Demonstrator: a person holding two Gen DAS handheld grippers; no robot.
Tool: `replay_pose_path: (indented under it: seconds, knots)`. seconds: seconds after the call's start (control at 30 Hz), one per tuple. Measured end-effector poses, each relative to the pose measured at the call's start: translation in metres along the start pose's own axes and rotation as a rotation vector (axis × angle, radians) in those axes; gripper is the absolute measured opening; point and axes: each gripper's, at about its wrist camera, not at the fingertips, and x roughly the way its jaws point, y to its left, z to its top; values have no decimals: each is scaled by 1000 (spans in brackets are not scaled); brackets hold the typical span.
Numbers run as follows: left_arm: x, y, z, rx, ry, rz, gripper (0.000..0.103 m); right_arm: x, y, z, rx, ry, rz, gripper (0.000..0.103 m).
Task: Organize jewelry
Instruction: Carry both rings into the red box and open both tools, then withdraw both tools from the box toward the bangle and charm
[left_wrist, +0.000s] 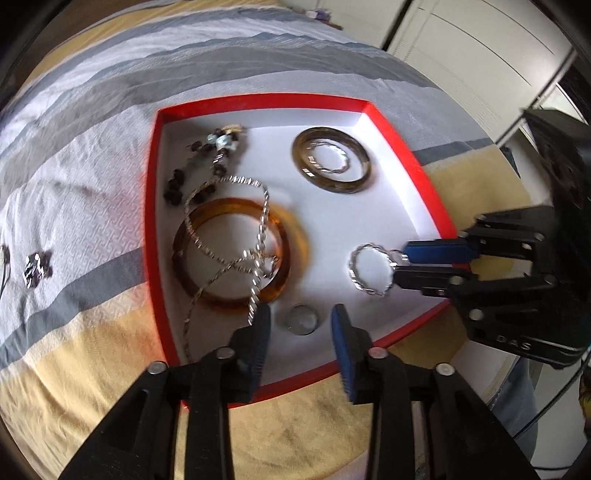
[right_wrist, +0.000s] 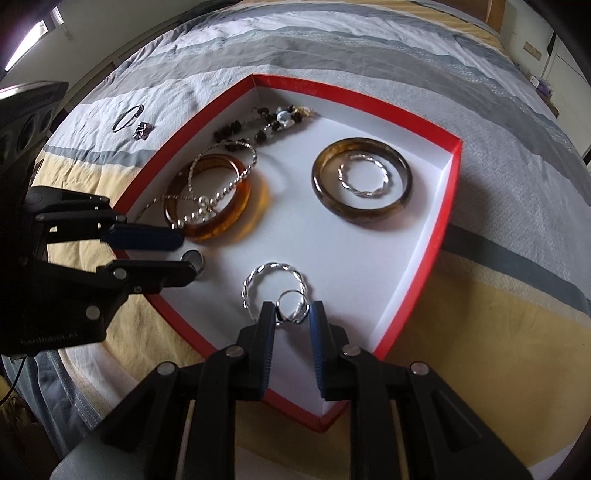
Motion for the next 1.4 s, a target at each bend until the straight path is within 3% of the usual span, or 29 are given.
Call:
replay_pose_path:
  seconds: [0.23,0.5,0.6,0.83,1.07,1.17,1.23,1.4]
  knots:
    - [-27,-2,-7,-11,-32,-10,38,-24,1,-3,17,-32,-24,19]
    - [-90,-14,-17,15,-133,15,39,-58,12,-4,54,-101,-40,21]
    - [-123,-13,-21,24,-201,56,39,-78,20,-3,64,-142,-48,21]
    - [-230,-2,-50,-9,-462,177,39,-151,54,0,38,-287,-79,22]
    - [-327,20,-85,-36,-574,302,40,-224,107,1,-3,-434,-98,22]
    - [-370,34,-106,-68,-630,361,50,-246,129,0,-26,-482,-100,26]
    - [-390,39,-116,-77,-654,394,52,-262,145,2,-34,-525,-94,31]
    - [-436,55,-137,-102,-725,461,57,-291,177,11,-56,-601,-63,31]
